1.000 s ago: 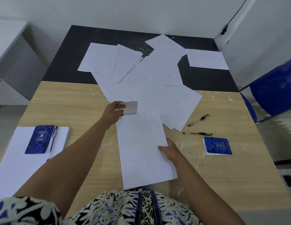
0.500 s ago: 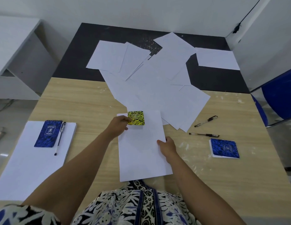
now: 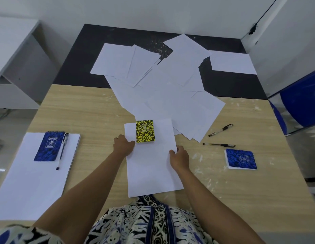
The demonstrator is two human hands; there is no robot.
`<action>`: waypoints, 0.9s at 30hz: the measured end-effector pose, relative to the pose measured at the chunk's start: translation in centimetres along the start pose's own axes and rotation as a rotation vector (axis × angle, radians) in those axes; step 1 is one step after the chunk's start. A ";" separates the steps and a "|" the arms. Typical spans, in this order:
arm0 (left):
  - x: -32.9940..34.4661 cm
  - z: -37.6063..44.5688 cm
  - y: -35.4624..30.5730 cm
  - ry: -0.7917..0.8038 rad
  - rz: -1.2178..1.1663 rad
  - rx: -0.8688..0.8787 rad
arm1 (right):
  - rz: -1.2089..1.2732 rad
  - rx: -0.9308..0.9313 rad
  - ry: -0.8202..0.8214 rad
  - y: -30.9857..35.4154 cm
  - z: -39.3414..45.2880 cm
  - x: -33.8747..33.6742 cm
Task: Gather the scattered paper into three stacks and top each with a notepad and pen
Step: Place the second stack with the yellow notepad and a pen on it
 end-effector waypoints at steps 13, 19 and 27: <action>-1.3 2.7 -1.7 -0.027 -0.144 -0.084 | -0.280 -0.035 0.067 3.4 4.3 -1.5; -1.3 3.1 -2.7 0.033 -0.216 -0.108 | -0.315 -0.033 0.165 5.5 6.3 -1.4; -1.1 2.0 -2.3 -0.045 -0.218 -0.097 | -0.205 0.009 0.088 4.8 6.1 -1.2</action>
Point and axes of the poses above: each hand's wrist, its own z-axis towards the middle knuckle, its own x-axis out of the palm, y = z × x, the point moved 2 cm from there along z, towards the middle knuckle, and after that the axes turned 12 degrees about -z, right-handed, at the moved point
